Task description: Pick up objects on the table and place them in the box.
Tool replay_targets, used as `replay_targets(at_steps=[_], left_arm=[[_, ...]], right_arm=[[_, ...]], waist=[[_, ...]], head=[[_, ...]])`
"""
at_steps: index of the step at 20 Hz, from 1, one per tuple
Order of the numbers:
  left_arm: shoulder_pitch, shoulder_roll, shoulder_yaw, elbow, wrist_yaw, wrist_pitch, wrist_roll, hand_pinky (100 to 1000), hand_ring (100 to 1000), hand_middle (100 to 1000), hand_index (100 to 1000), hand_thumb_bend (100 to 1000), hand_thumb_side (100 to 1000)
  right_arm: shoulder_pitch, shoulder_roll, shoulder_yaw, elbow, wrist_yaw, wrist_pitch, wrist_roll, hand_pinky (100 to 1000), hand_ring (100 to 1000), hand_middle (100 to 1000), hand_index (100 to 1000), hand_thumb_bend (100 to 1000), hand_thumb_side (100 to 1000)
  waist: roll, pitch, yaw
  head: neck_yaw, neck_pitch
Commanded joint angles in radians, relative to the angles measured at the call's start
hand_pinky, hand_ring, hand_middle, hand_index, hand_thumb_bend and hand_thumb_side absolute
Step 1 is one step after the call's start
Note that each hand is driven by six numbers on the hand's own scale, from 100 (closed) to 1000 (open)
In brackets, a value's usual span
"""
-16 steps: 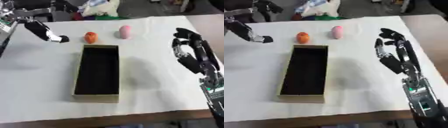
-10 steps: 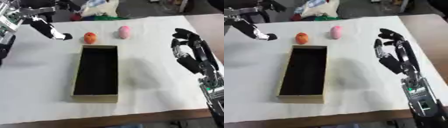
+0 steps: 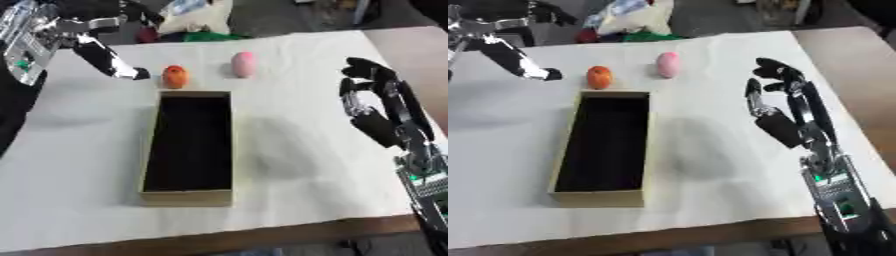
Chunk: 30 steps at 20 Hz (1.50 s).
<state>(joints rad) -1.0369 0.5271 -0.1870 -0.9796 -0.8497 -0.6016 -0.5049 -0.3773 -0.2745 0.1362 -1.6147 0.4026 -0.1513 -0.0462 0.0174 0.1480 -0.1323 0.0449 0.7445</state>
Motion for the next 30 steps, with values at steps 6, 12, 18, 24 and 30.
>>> replay_targets(at_steps=[6,12,18,24,30], left_arm=[[-0.049,-0.032,0.072,0.135,-0.214,-0.034,0.091,849,864,871,999,494,485],[-0.055,-0.048,0.102,0.210,-0.298,-0.017,0.120,851,866,872,1000,482,510],[-0.064,-0.060,0.126,0.248,-0.347,0.012,0.143,842,858,864,997,437,455],[-0.071,-0.082,0.136,0.266,-0.385,0.043,0.213,830,850,854,989,398,390],[-0.075,-0.108,0.140,0.280,-0.443,0.068,0.282,825,845,849,983,384,356]], right_arm=[[-0.013,-0.018,0.002,-0.003,-0.010,-0.002,0.004,714,816,726,886,100,698],[-0.012,-0.018,0.001,0.000,-0.015,-0.003,0.002,713,816,724,884,100,709],[-0.014,-0.017,0.002,0.000,-0.018,-0.004,0.002,712,816,724,884,100,709],[-0.017,-0.017,0.003,0.001,-0.021,-0.006,0.005,712,816,724,883,100,711],[-0.019,-0.016,0.005,0.001,-0.025,-0.008,0.008,712,816,723,882,100,712]], waist=[[0.002,-0.005,-0.014],[0.002,0.004,-0.021],[0.002,0.010,-0.025],[0.002,0.016,-0.031],[0.002,0.024,-0.036]], head=[[-0.001,-0.018],[-0.002,-0.023],[-0.002,-0.025],[-0.002,-0.031],[0.002,-0.034]])
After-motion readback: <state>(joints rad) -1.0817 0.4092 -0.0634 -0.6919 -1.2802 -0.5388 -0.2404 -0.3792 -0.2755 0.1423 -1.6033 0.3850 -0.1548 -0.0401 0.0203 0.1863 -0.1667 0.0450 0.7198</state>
